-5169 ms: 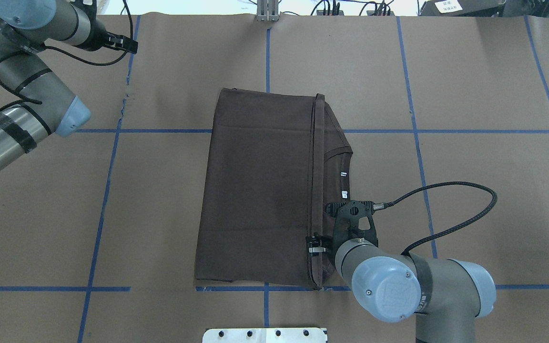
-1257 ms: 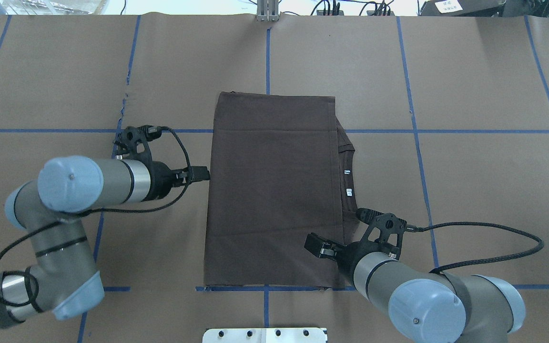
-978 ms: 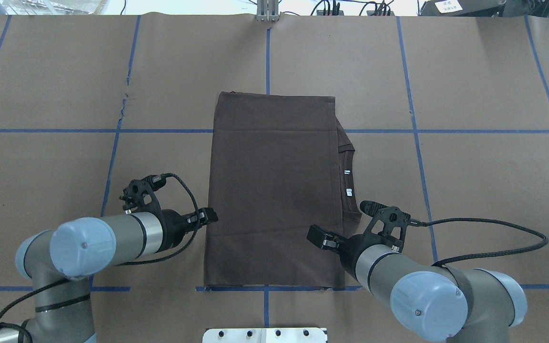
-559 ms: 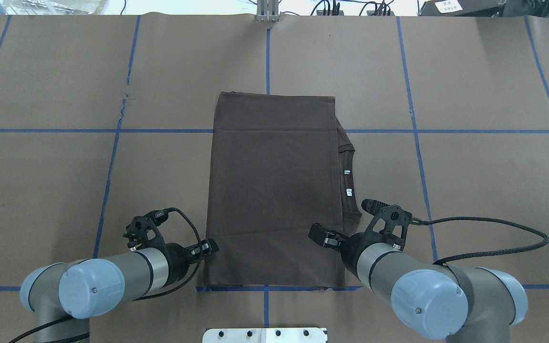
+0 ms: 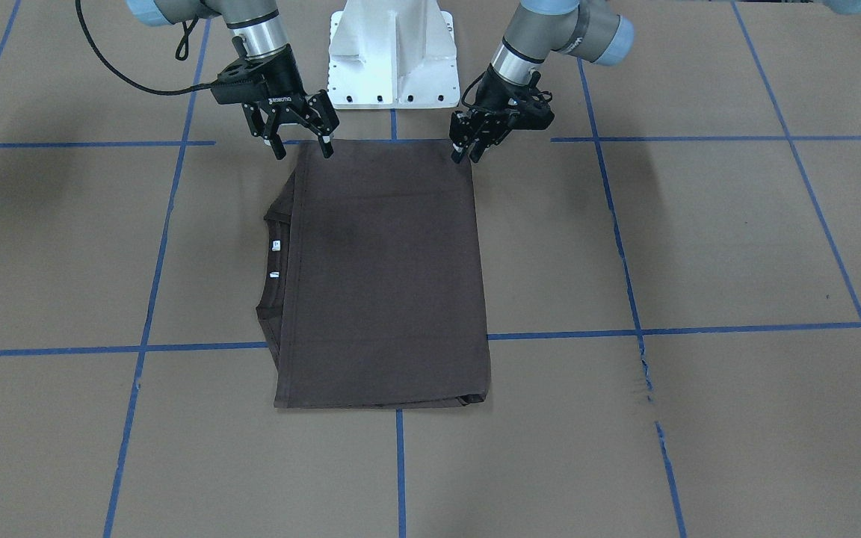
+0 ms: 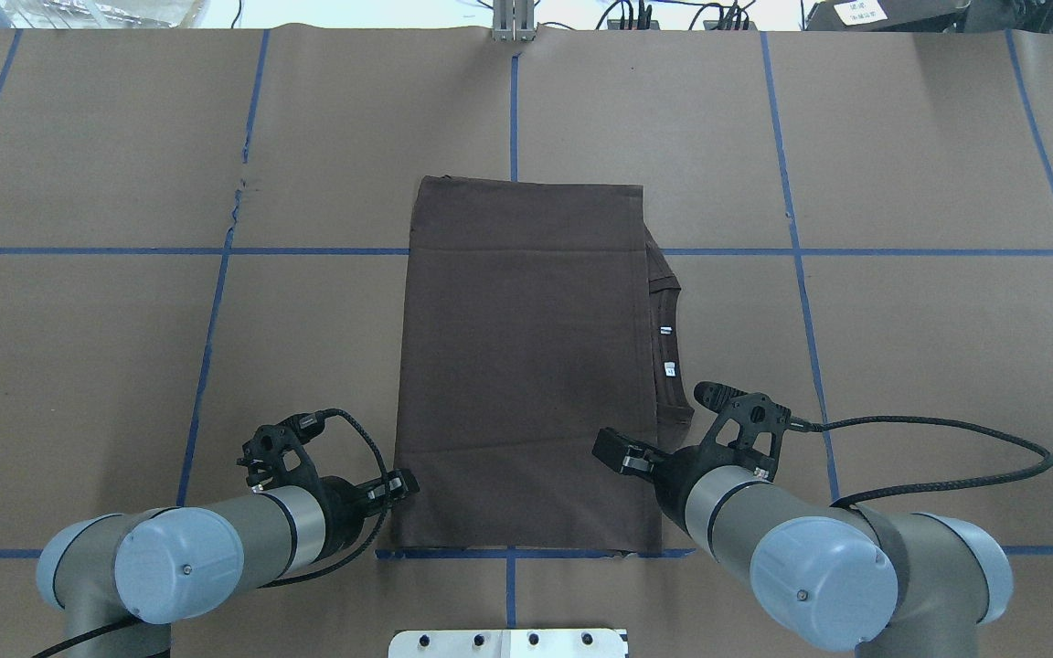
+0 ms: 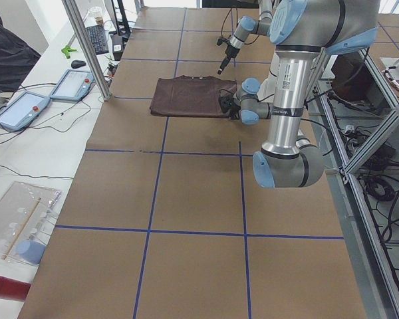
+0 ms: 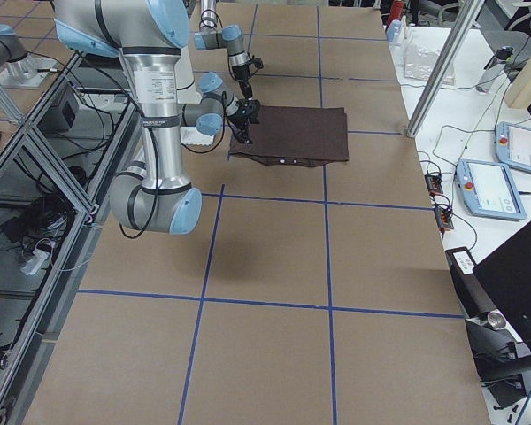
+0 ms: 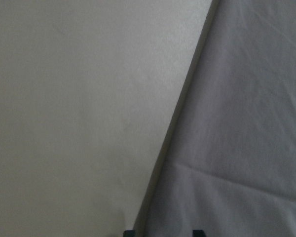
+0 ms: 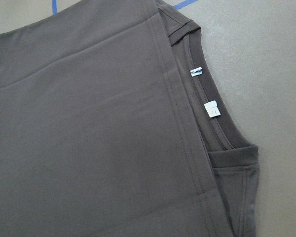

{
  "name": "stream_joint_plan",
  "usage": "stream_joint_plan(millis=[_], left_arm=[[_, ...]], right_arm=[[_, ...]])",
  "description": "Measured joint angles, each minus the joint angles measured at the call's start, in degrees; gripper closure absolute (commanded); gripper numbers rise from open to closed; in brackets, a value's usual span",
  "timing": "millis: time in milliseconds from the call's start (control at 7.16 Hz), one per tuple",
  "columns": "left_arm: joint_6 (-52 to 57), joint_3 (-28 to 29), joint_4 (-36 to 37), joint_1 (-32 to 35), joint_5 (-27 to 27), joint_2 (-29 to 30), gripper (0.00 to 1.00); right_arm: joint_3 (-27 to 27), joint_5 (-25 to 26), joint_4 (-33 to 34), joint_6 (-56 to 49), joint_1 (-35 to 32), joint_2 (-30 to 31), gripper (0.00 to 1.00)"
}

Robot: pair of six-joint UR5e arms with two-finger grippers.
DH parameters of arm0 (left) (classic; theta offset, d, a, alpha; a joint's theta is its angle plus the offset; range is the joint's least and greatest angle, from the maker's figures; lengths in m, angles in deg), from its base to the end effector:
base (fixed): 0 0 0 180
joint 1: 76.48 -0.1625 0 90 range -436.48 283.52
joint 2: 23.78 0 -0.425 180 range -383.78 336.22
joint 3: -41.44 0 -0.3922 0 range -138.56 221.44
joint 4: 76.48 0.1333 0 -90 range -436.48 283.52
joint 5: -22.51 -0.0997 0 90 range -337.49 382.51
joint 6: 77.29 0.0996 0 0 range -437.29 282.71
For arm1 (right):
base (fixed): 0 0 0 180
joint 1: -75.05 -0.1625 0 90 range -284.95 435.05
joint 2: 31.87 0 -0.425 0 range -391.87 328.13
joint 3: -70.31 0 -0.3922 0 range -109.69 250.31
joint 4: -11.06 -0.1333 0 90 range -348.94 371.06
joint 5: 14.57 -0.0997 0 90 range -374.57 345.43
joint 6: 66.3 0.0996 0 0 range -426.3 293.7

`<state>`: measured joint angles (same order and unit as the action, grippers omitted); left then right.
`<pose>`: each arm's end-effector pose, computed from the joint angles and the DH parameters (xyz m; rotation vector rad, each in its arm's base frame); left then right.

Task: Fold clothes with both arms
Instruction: 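Move both grippers to the shirt's edge nearest the robot, then grasp the near edge of the shirt with both grippers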

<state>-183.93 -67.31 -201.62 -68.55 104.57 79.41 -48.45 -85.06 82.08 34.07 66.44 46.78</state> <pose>0.5338 -0.2228 0.3154 0.0336 1.1864 -0.4589 -0.4846 -0.2418 0.2892 0.2967 -1.0350 0.4744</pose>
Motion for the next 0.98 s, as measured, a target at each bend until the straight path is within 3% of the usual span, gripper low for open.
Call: stream_joint_plan(millis=[559,698,838,978], left_arm=[[-0.1,-0.5,1.9,-3.1,-0.1,-0.1,0.51],[-0.1,-0.5,1.9,-3.5,-0.2,0.0,0.7],[-0.2,-0.5,1.9,-3.7,-0.2,0.1,0.98],[-0.2,-0.6,1.9,-3.7,-0.2,0.1,0.99]], right_arm=[[0.2,0.0,0.1,0.0,0.0,0.1,0.0],[0.2,0.0,0.1,0.0,0.0,0.1,0.0],[0.2,0.0,0.0,0.0,0.0,0.1,0.0],[0.2,0.0,0.0,0.0,0.0,0.1,0.0]])
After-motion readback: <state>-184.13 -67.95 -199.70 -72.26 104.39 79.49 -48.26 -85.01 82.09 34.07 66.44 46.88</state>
